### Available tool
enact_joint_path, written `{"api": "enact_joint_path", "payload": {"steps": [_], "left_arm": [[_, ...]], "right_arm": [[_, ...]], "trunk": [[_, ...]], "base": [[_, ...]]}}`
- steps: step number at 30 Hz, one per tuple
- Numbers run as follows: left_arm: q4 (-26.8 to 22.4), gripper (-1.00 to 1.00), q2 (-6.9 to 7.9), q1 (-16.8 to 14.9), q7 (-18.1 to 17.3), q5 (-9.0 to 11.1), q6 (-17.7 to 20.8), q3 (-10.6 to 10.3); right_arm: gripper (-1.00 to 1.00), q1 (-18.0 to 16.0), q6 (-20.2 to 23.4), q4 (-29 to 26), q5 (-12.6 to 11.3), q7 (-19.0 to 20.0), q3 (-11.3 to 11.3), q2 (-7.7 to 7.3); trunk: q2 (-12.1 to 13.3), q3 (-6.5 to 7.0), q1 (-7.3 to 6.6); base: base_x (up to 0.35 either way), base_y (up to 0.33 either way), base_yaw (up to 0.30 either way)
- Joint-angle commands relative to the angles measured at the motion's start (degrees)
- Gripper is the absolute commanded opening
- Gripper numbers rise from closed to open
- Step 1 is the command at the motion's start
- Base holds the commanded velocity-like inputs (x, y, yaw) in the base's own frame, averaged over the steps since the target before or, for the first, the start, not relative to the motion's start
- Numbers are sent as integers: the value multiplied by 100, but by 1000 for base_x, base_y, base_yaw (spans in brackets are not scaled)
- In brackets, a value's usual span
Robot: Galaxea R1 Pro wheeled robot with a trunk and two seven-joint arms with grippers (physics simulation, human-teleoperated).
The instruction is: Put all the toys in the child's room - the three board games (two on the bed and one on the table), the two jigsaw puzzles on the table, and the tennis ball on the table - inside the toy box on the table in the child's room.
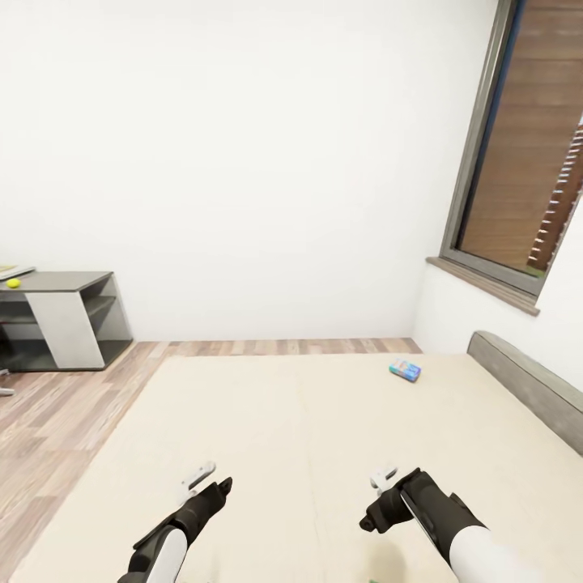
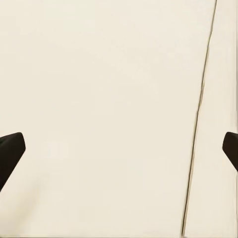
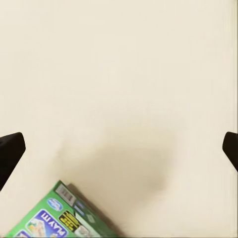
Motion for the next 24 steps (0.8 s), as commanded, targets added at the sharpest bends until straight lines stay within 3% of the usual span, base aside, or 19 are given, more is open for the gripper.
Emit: {"api": "enact_joint_path", "payload": {"steps": [1,14,24], "left_arm": [[-11,100,0,-3,52,60,15,-6],[-11,100,0,-3,51,71,15,-6],[-11,100,0,-3,51,98,15,-5]], "right_arm": [[100,-1,10,-14,61,46,15,-4],[100,1,-29,-14,61,49,21,-18],[100,7,-110,-14,65,64,21,-85]], "trunk": [[-4,-7,0],[-4,-7,0],[-4,-7,0]], "base": [[0,-307,127],[0,-298,189],[0,-117,59]]}}
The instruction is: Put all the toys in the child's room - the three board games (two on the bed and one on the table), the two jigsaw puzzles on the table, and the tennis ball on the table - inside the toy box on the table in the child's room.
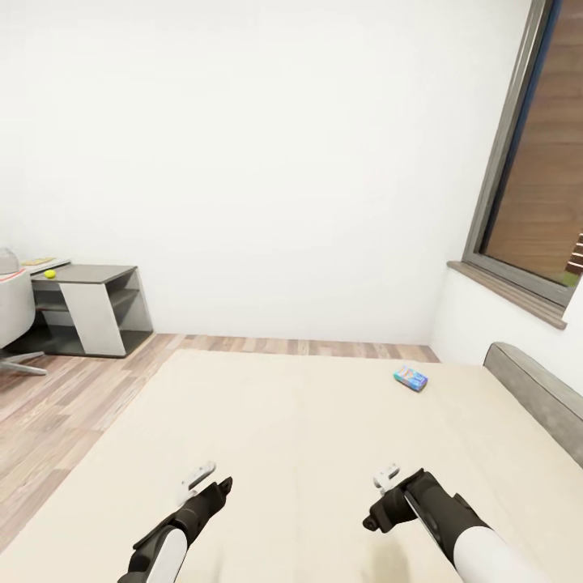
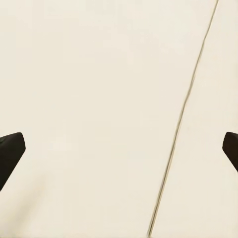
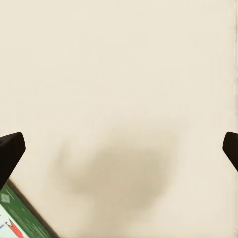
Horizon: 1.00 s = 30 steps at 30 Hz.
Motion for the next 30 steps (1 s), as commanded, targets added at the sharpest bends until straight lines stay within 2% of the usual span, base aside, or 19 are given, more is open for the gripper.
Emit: {"api": "enact_joint_path", "payload": {"steps": [1,21,30], "left_arm": [[-10,100,0,-3,51,60,14,-6],[-10,100,0,-3,51,40,14,-6],[-10,100,0,-3,50,42,14,-7]], "right_arm": [[100,-1,13,-14,60,44,14,-4],[100,-1,0,-14,58,19,7,-26],[100,-3,-5,-14,56,11,6,-33]], "trunk": [[-4,-7,0],[-4,-7,0],[-4,-7,0]], "base": [[0,-51,26],[0,-20,8],[0,-159,1]]}}
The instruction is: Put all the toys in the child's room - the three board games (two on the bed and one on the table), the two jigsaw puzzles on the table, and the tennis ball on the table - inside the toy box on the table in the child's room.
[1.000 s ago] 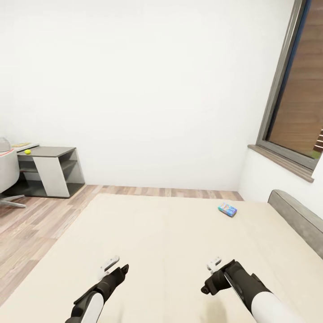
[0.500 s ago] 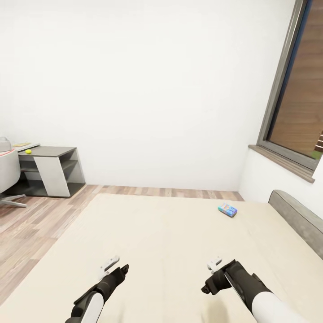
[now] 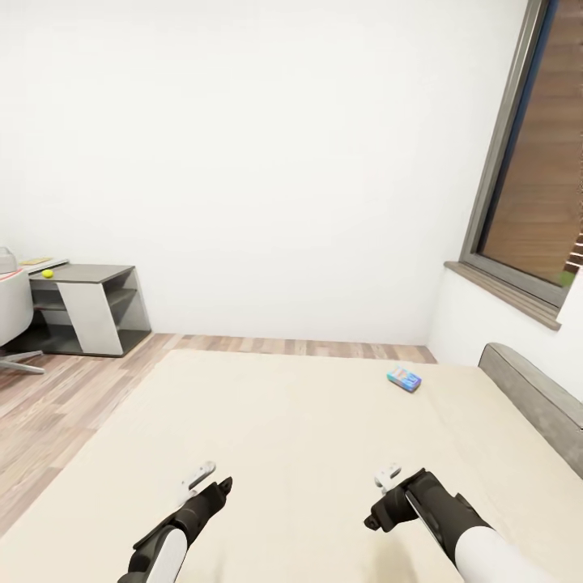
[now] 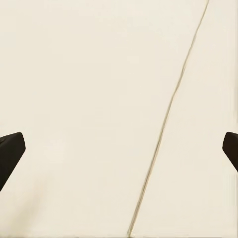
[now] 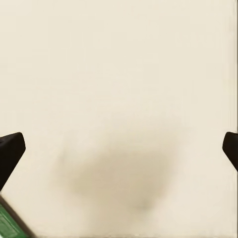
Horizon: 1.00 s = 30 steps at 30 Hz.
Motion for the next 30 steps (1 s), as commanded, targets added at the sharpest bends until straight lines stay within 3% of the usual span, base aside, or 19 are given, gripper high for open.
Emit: {"api": "enact_joint_path", "payload": {"steps": [1,5,9,30], "left_arm": [[-11,100,0,-3,52,61,15,-6],[-11,100,0,-3,50,76,15,-4],[-87,100,112,29,27,36,-51,-62],[-87,100,112,29,27,36,-51,-62]], "right_arm": [[100,-1,11,-13,61,44,14,-4],[100,-3,6,-13,60,42,14,-11],[100,-78,-41,41,43,85,-98,-25],[100,-78,-41,41,43,85,-98,-25]], "trunk": [[-4,-7,0],[-4,-7,0],[-4,-7,0],[-4,-7,0]], "base": [[0,-213,0],[0,-154,0],[0,0,0],[0,0,0]]}}
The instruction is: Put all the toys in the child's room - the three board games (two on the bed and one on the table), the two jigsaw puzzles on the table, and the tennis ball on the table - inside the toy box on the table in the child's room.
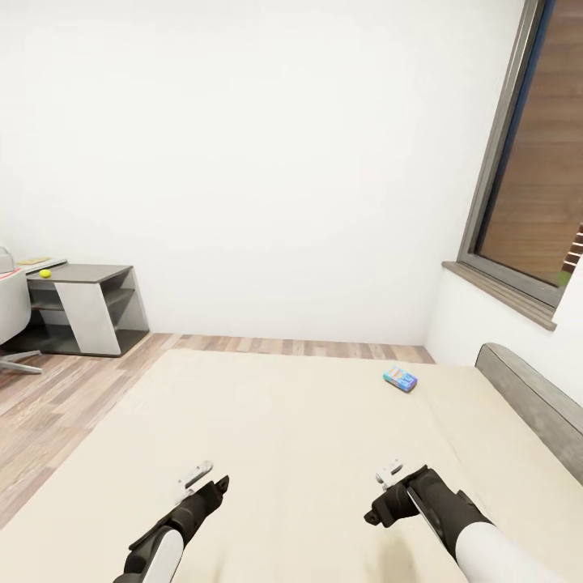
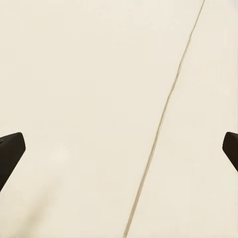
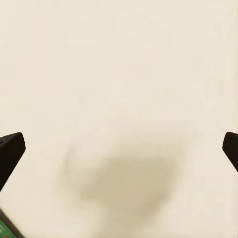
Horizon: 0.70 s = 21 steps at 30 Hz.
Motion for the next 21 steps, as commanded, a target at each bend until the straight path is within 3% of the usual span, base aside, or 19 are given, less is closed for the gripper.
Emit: {"api": "enact_joint_path", "payload": {"steps": [1,14,21], "left_arm": [[-10,100,1,-3,51,60,14,-7],[-10,100,1,-3,51,60,14,-7],[-24,100,5,-5,105,64,31,-38]], "right_arm": [[100,-2,13,-14,60,42,15,-3],[100,-2,13,-14,60,42,15,-3],[100,34,-15,-13,49,-21,-118,3]], "trunk": [[-4,-7,0],[-4,-7,0],[277,119,-154]], "base": [[0,0,0],[0,0,0],[0,0,0]]}}
